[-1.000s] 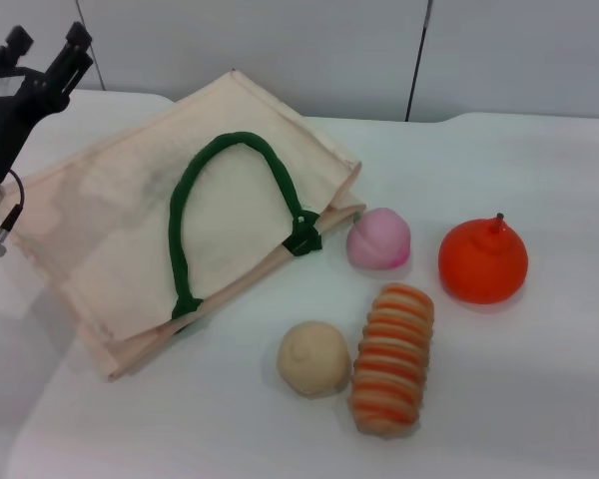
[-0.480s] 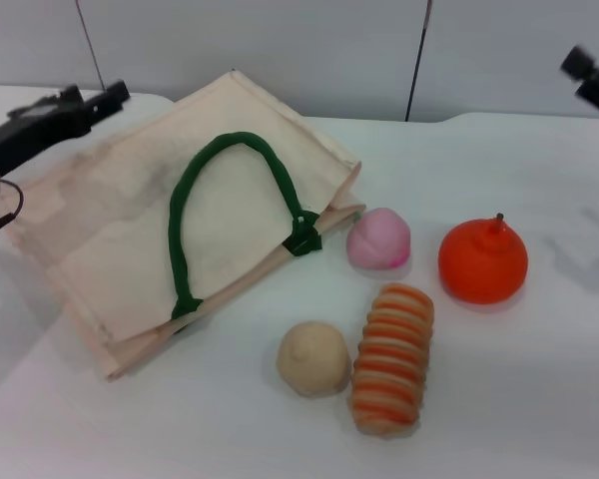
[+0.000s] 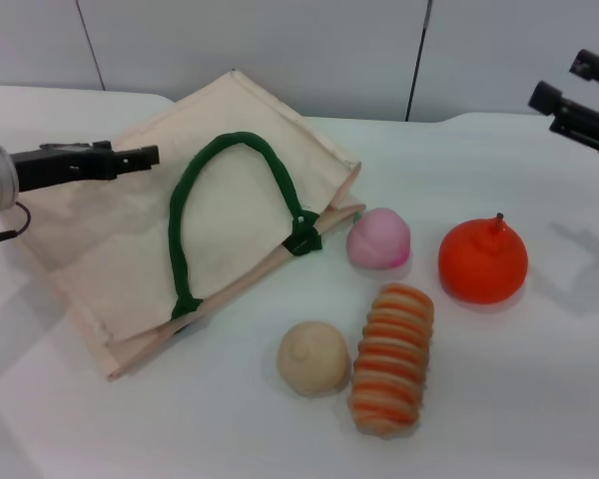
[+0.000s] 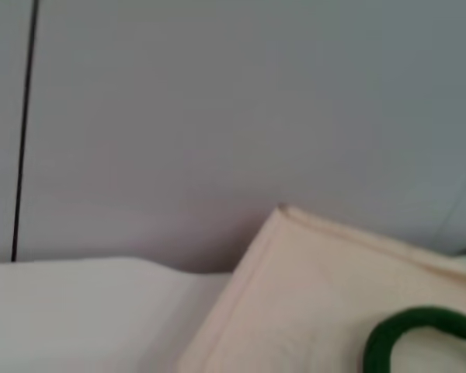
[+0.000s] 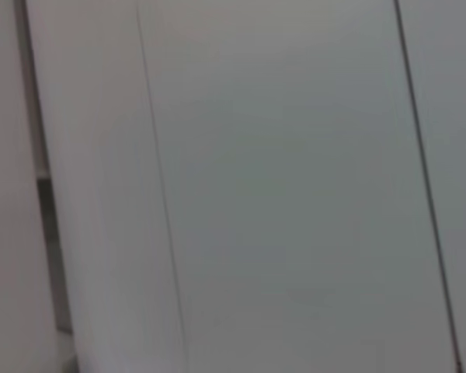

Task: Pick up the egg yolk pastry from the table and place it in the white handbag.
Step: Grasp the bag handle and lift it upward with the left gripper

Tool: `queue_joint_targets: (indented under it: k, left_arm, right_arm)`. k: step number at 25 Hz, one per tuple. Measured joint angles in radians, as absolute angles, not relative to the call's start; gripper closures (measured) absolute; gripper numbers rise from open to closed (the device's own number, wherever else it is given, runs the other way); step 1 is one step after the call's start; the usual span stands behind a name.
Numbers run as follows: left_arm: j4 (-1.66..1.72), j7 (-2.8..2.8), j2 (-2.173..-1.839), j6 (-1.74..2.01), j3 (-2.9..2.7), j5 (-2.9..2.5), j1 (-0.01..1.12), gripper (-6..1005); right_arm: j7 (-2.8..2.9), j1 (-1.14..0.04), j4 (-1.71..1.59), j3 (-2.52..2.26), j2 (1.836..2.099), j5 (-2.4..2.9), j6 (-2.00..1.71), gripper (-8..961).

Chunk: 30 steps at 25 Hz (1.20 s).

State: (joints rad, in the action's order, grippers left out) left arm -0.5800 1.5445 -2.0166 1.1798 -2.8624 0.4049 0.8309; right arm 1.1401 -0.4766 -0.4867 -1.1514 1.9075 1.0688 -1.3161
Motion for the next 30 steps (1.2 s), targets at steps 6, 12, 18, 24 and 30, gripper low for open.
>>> queue_joint_targets:
  k: [6,12,18,24,30]
  left_arm:
    - [-0.602,1.586,-2.015,1.181,-2.862,0.279,0.884,138]
    - [-0.597,1.641,-2.007,1.183,-2.862,0.155,0.928,138]
    - [-0.597,1.667,-2.008,1.184,-2.862,0.107,0.952,136]
    - [-0.565,1.67,-2.007,1.166,-2.862,0.055,0.973,137]
    - [-0.518,1.669,-2.005,1.122,-2.862,0.022,0.994,138]
  right_arm:
    - [1.269,-0.466,-0.583,-1.147,1.894,1.209,-1.334,72]
    - [1.311,-0.464,-0.625,-1.113,1.904,1.279,-1.335,72]
    - [1.312,-0.464,-0.626,-1.1,1.909,1.281,-1.335,71]
    - [1.312,-0.466,-0.627,-1.099,1.913,1.28,-1.335,71]
    - [1.313,-0.471,-0.627,-1.098,1.916,1.277,-1.335,70]
